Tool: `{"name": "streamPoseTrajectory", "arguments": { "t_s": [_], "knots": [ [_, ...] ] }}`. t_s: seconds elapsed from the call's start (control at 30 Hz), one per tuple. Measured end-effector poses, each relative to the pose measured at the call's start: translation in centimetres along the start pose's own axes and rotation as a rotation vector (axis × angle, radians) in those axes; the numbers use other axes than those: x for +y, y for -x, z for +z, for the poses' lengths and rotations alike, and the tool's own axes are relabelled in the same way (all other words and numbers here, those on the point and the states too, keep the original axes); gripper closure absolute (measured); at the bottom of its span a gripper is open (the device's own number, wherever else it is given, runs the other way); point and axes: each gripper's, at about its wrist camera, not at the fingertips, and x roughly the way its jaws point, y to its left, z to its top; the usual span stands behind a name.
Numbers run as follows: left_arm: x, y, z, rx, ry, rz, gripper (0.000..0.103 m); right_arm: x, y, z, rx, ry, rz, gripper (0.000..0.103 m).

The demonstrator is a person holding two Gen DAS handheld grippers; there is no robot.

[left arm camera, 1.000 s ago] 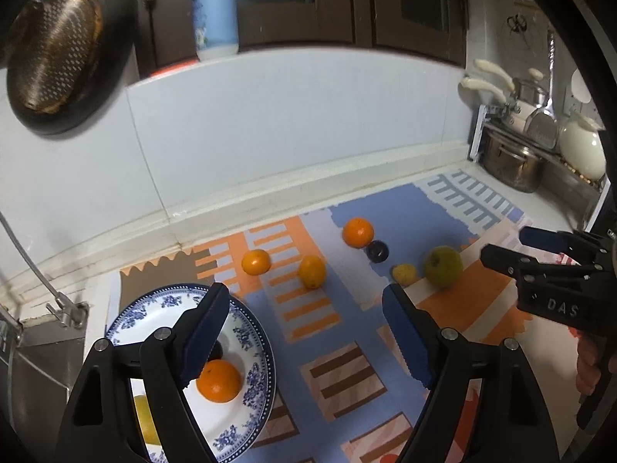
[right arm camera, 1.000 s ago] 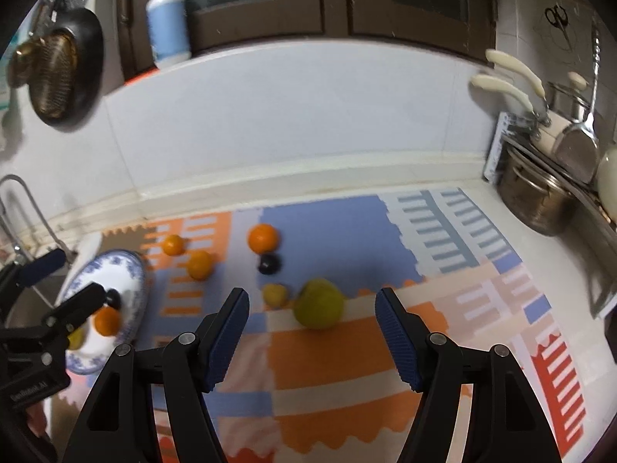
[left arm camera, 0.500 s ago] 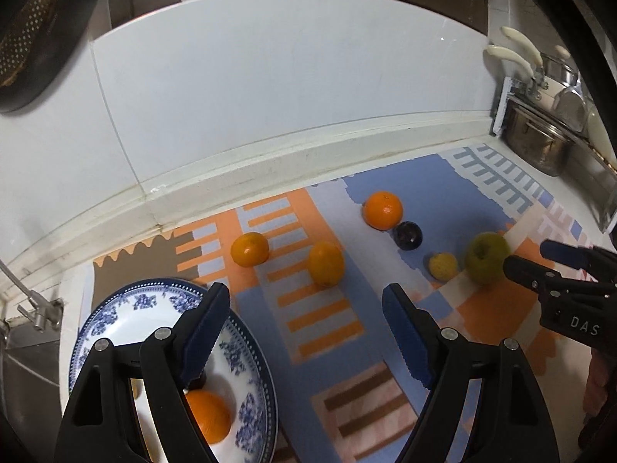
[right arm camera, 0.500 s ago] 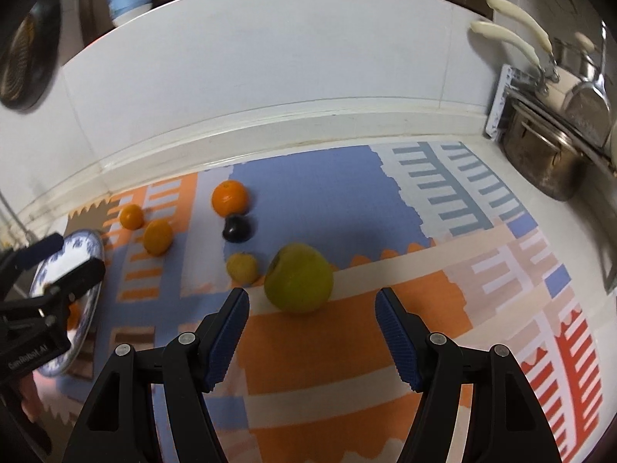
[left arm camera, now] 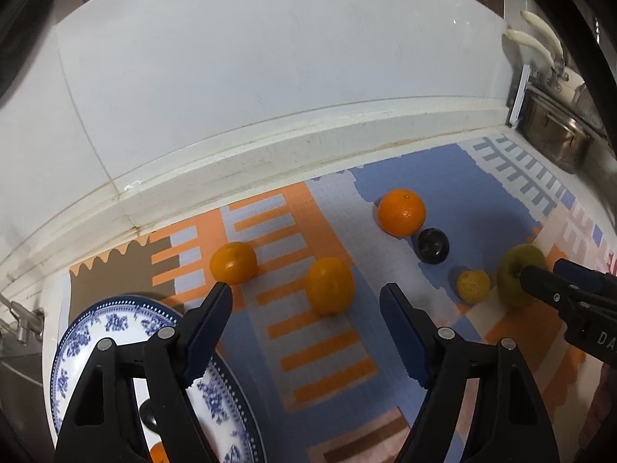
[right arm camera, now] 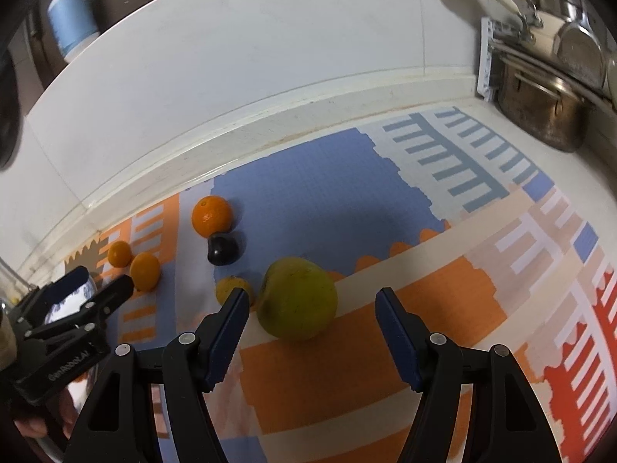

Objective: Organize fruits
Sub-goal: 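Grasp an orange with the left tool while the right tool grasps the green apple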

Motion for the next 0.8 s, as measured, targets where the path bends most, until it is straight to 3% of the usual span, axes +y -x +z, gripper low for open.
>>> {"name": "streamPoseTrajectory", "arguments": {
  "t_s": [0.37, 0.53, 0.63, 0.8],
  "knots": [
    [-0.8, -2.6, 0.7, 0.038, -0.029, 0.007, 0.045, -0.7, -1.9, -0.1, 0.046, -0.087, 0.044, 0.036],
    [-0.8, -3.4, 0.7, 0.054, -0.026, 0.005, 0.055, -0.4, -2.4, -0.1, 0.061, -0.096, 0.099, 0.054],
    [-0.5, -3.9, 0.6, 0.065, -0.004, -0.008, 0.071, 0.3, -2.4, -0.1, 0.052, -0.068, 0.078, 0.054],
    [-0.2, -3.5, 0.2, 0.050, 0.008, -0.032, 0.071, 0.8, -2.3, -0.2, 0.041, -0.024, 0.048, 0.054]
  ]
}}
